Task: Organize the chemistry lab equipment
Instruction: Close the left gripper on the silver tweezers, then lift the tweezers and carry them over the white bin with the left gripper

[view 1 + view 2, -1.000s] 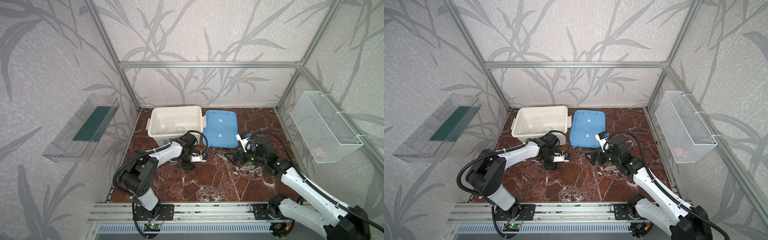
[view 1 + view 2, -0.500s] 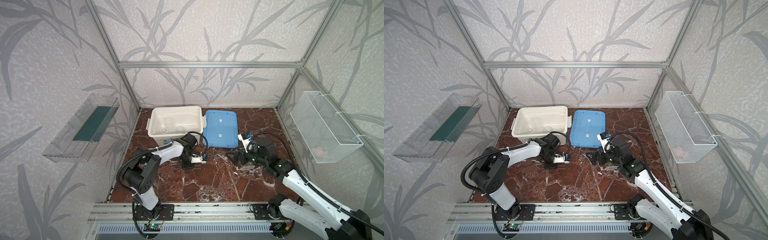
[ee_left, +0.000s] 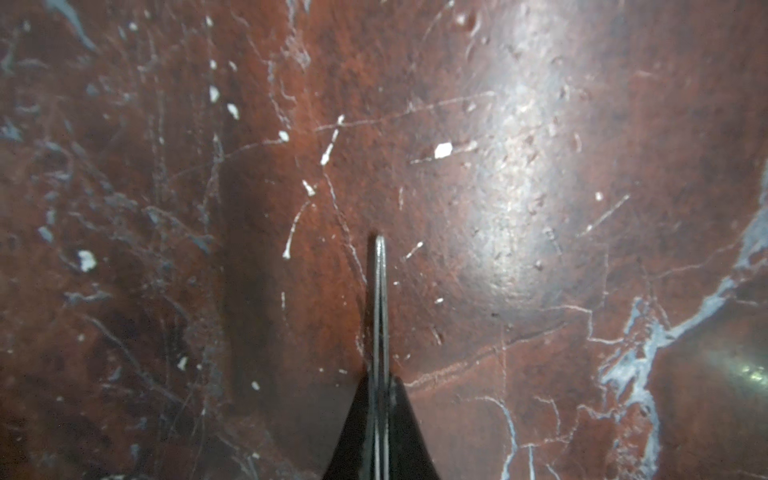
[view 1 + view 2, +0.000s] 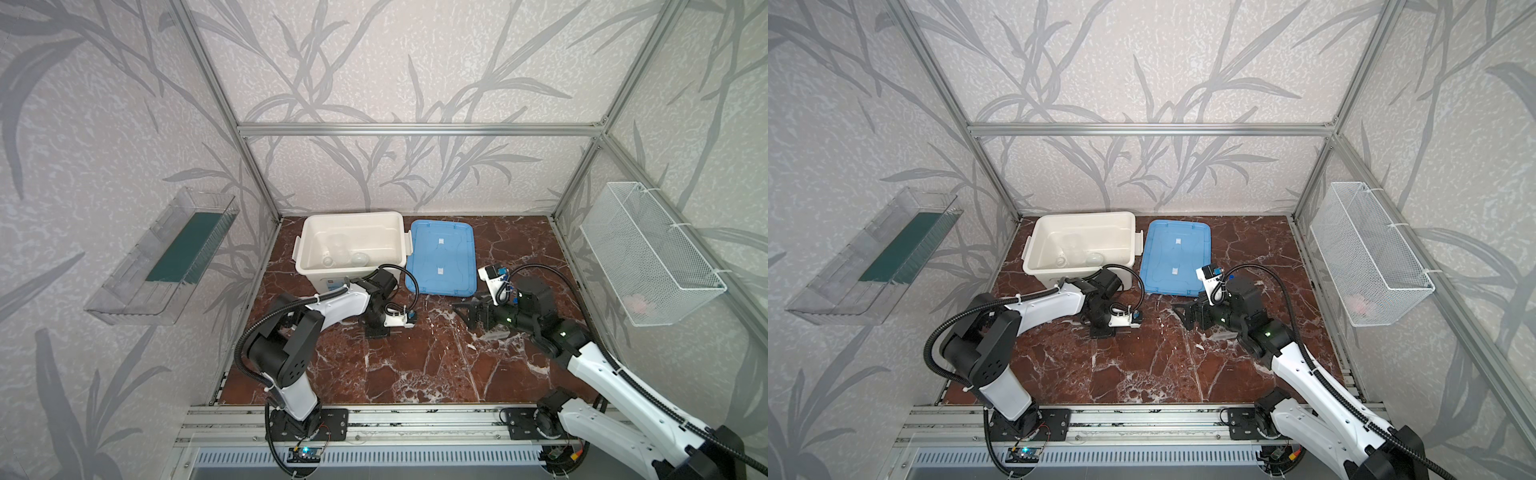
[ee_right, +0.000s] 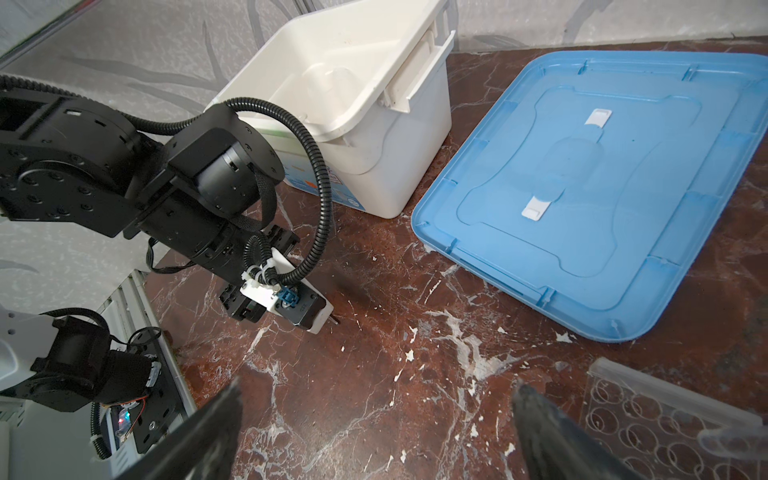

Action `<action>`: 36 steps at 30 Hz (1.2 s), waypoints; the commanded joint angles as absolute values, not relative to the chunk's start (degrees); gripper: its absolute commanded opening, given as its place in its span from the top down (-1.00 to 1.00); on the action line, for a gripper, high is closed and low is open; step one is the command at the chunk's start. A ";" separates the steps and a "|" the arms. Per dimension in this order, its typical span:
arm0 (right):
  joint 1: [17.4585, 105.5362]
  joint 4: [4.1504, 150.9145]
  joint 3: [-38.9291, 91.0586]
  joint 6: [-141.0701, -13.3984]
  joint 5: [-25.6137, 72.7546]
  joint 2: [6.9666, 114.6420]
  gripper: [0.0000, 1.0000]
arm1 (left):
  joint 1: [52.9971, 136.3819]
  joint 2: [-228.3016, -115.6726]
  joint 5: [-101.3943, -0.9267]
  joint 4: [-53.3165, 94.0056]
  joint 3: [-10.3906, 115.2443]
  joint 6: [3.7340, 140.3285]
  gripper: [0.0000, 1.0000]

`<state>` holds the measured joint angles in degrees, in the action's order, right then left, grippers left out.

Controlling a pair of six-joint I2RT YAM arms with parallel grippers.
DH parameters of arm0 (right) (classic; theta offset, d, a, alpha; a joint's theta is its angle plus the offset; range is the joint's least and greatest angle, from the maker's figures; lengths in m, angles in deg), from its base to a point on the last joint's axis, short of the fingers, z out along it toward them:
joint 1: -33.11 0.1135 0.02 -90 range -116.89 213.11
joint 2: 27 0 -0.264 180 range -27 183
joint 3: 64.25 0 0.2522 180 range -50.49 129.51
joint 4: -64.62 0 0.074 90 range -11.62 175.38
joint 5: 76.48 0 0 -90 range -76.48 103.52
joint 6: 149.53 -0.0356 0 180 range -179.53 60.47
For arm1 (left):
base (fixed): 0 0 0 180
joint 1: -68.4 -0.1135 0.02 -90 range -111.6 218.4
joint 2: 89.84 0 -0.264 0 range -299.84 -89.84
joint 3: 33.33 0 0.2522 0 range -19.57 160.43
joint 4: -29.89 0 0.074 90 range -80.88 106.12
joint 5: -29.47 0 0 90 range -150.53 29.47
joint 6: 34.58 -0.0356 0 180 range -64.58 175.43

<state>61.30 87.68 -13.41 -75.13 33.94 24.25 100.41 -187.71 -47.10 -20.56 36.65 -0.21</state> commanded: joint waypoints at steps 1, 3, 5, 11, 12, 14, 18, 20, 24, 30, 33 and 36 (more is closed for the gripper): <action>61.59 87.96 -13.90 -75.35 32.88 22.93 -0.99 | 101.10 -187.36 -47.14 -22.72 36.72 -1.18 1.00; 61.57 88.20 -13.78 -75.27 32.78 22.79 -0.99 | 101.30 -186.21 -47.05 -22.81 36.88 -0.85 1.00; 61.59 88.64 -13.64 -75.10 32.70 22.73 -0.99 | 101.33 -184.38 -46.66 -22.57 36.79 -0.50 1.00; 61.57 89.49 -12.89 -74.98 32.41 22.75 -0.99 | 101.27 -177.60 -46.19 -21.13 36.26 1.15 1.00; 61.59 89.73 -12.63 -74.95 32.41 22.75 -0.99 | 101.21 -176.46 -45.99 -21.15 36.30 1.26 1.00; 61.56 90.29 -12.09 -74.67 32.33 22.66 -0.99 | 101.05 -173.13 -45.40 -20.70 36.34 2.12 1.00; 61.59 91.08 -10.85 -74.40 32.07 22.66 -0.99 | 100.09 -165.14 -44.94 -16.67 36.22 7.35 1.00; 61.58 90.55 -10.54 -74.59 32.22 22.66 -0.99 | 99.80 -160.85 -44.22 -14.44 35.71 7.38 1.00; 61.58 88.73 -10.19 -75.75 32.71 23.76 -0.99 | 98.35 -157.87 -44.86 -14.74 39.88 7.62 1.00; 61.72 84.28 -7.37 -78.76 36.48 28.53 -1.00 | 90.23 -166.95 -42.83 -18.07 56.25 1.86 1.00; 63.28 85.43 -3.06 -77.23 37.65 31.43 -1.00 | 88.11 -172.66 -42.73 -18.84 62.73 1.07 1.00; 65.16 85.82 0.30 -75.98 35.25 33.72 -1.00 | 87.04 -179.28 -45.04 -20.02 68.70 0.45 1.00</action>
<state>63.79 87.53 -3.27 -77.05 35.17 32.77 87.75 -174.86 -44.19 -17.90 64.98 2.59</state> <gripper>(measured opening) 0.998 0.048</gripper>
